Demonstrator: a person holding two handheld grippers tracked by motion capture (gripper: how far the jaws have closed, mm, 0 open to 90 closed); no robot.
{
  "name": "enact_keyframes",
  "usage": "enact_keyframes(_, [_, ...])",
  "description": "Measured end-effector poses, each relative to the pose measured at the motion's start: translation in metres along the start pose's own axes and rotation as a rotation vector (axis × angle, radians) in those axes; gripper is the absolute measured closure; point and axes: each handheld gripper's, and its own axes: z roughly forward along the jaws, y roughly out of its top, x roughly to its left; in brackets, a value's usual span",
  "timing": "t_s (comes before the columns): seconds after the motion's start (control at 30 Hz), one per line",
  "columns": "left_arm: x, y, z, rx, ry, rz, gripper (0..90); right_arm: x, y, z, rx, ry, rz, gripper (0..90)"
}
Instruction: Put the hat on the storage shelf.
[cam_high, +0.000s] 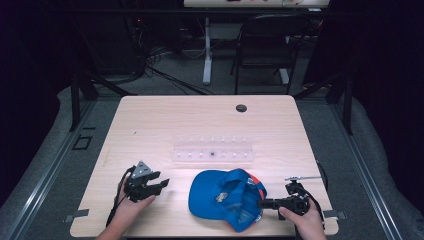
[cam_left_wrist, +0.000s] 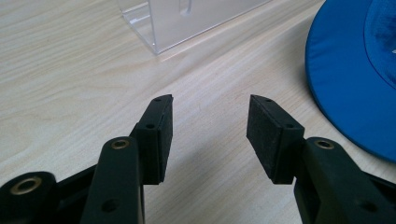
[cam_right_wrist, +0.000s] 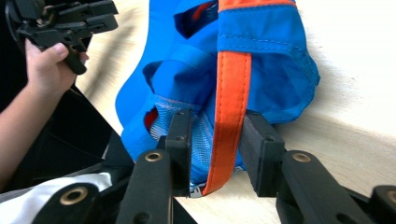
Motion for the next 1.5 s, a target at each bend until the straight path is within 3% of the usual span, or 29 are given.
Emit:
enact_keyframes(0.2, [-0.001, 0.000, 0.000, 0.001, -0.001, -0.001, 51.4, 0.001, 0.004, -0.004, -0.011, 0.002, 0.015, 74.5])
enact_keyframes(0.57, [-0.001, 0.000, 0.000, 0.001, 0.001, 0.000, 51.4, 0.002, 0.008, -0.007, -0.032, -0.007, 0.068, 77.4])
enact_keyframes(0.83, [-0.001, 0.000, 0.000, 0.005, -0.001, 0.010, 51.4, 0.006, 0.016, -0.009, -0.016, -0.044, 0.115, 77.7])
enact_keyframes(1.07, [-0.001, 0.000, 0.000, 0.001, 0.001, 0.001, 51.4, 0.008, 0.026, -0.012, 0.043, -0.069, 0.114, 77.8])
enact_keyframes(1.5, [-0.002, 0.000, 0.001, 0.004, -0.001, 0.007, 51.4, 0.024, 0.049, -0.024, 0.118, -0.182, 0.091, 77.8])
